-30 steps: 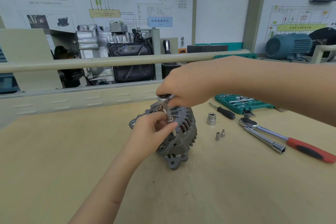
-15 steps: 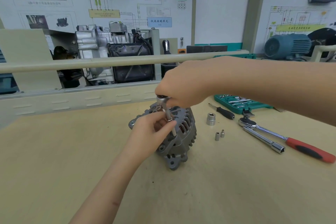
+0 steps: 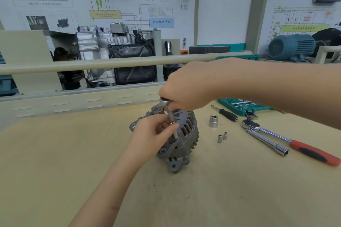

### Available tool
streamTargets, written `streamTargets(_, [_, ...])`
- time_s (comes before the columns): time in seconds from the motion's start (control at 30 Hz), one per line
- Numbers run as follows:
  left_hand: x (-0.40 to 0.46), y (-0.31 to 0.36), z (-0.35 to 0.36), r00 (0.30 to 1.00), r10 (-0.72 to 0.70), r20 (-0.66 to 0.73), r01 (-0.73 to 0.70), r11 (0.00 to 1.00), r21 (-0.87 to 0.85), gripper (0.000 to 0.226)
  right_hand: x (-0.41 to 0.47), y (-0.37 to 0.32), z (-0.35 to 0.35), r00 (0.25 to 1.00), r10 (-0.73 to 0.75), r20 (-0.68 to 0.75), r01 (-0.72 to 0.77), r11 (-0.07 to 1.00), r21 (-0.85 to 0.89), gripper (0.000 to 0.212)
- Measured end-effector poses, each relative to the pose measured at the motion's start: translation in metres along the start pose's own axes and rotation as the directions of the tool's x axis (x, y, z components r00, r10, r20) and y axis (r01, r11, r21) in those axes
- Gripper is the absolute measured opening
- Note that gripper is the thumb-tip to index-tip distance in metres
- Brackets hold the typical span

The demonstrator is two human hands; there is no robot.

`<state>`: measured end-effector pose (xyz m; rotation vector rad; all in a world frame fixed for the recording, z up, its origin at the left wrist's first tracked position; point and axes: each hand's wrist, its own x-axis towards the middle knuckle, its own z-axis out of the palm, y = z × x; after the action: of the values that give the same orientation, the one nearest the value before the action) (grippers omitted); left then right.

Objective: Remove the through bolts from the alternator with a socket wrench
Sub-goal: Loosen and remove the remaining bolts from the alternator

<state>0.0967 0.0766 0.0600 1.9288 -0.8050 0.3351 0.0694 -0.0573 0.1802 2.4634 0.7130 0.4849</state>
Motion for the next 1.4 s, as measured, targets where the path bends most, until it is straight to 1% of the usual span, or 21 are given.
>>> streamTargets(0.03, [0.001,0.0,0.0,1.0,0.009,0.002,-0.009,1.0,0.007,0.01,-0.001,0.003,-0.001,1.0,0.006,0.01,-0.007,1.0,0.016,0.007])
streamTargets(0.1, [0.002,-0.002,0.001,1.0,0.005,-0.011,-0.005,1.0,0.021,0.017,-0.002,0.003,-0.004,1.0,0.007,0.008,-0.008,1.0,0.023,0.013])
streamTargets(0.17, [0.002,-0.003,0.003,0.999,0.008,-0.047,-0.006,0.999,0.035,0.023,-0.002,0.002,-0.003,1.0,0.001,-0.004,-0.001,1.0,0.018,0.008])
streamTargets(0.27, [0.001,-0.001,0.006,0.995,0.037,-0.095,-0.031,0.997,0.071,0.021,0.003,0.001,-0.006,1.0,0.009,0.006,-0.009,1.0,-0.004,0.025])
streamTargets(0.37, [0.001,-0.001,0.005,0.996,0.033,-0.088,-0.027,0.998,0.063,0.022,0.007,0.002,-0.005,0.998,-0.02,0.052,0.017,0.998,0.056,0.015])
streamTargets(0.43, [0.001,-0.001,0.004,0.999,0.012,-0.042,-0.011,0.999,0.035,0.017,0.003,-0.001,-0.004,1.0,0.001,0.006,-0.001,1.0,0.008,0.021])
streamTargets(0.5, [0.0,0.0,0.003,1.0,0.008,-0.002,-0.008,1.0,0.004,0.007,0.0,-0.004,-0.003,1.0,-0.007,-0.014,0.007,1.0,0.021,0.015])
streamTargets(0.53, [0.0,-0.001,0.002,1.0,0.006,0.005,-0.006,1.0,-0.004,0.008,0.0,-0.003,-0.002,1.0,-0.005,0.007,0.004,0.999,0.04,0.009])
streamTargets(0.57, [0.0,-0.002,0.003,1.0,0.004,0.004,-0.004,1.0,-0.007,0.011,0.0,-0.001,-0.002,1.0,-0.009,0.026,0.007,0.998,0.06,0.007])
streamTargets(0.6, [0.001,-0.002,0.003,1.0,0.003,-0.007,-0.003,1.0,-0.001,0.016,0.001,-0.001,-0.002,0.999,-0.012,0.042,0.009,0.997,0.072,0.012])
streamTargets(0.63, [0.001,-0.003,0.004,1.0,0.005,-0.026,-0.004,1.0,0.015,0.02,0.001,0.0,-0.004,0.999,-0.015,0.047,0.011,0.997,0.076,0.016])
streamTargets(0.7, [0.0,-0.004,0.005,0.997,0.013,-0.074,-0.01,0.999,0.051,0.026,0.001,-0.001,-0.005,0.999,-0.019,0.034,0.017,0.998,0.058,0.017])
streamTargets(0.77, [0.0,-0.004,0.006,0.994,0.02,-0.106,-0.014,0.998,0.062,0.027,0.002,-0.002,-0.004,1.0,-0.018,0.017,0.017,0.999,0.036,0.016])
streamTargets(0.83, [0.0,-0.004,0.006,0.993,0.01,-0.116,-0.003,0.998,0.059,0.026,0.004,-0.005,-0.003,0.999,-0.007,0.033,0.006,1.0,0.014,0.017])
streamTargets(0.9, [0.001,-0.005,0.006,0.994,-0.015,-0.109,0.019,0.999,0.038,0.027,0.004,-0.007,-0.002,1.0,-0.004,0.031,0.004,1.0,-0.002,0.016])
streamTargets(0.97, [0.001,-0.004,0.004,0.996,-0.024,-0.081,0.025,1.0,0.002,0.027,0.002,-0.008,-0.003,1.0,-0.008,0.01,0.008,1.0,0.019,0.014])
streamTargets(1.07, [0.001,-0.002,0.001,0.999,-0.027,-0.024,0.026,0.999,-0.031,0.018,0.002,-0.006,-0.005,1.0,-0.002,0.031,0.0,0.998,0.067,0.017])
streamTargets(1.17, [0.001,-0.002,0.002,0.999,-0.025,-0.034,0.024,0.999,-0.023,0.018,0.004,-0.004,-0.006,0.998,-0.015,0.054,0.01,0.996,0.093,0.021])
streamTargets(1.23, [0.001,-0.002,0.004,0.996,-0.009,-0.084,0.011,1.0,0.018,0.022,0.003,-0.004,-0.007,0.999,-0.029,0.04,0.026,0.997,0.076,0.018])
streamTargets(1.3, [0.0,-0.002,0.005,0.992,0.0,-0.125,0.004,0.999,0.034,0.021,0.002,-0.005,-0.008,0.999,-0.031,0.02,0.03,0.998,0.047,0.008])
streamTargets(1.4, [-0.001,-0.002,0.006,0.994,-0.001,-0.109,0.004,1.0,0.022,0.022,0.002,-0.009,-0.006,1.0,-0.002,0.021,0.002,1.0,0.017,0.003])
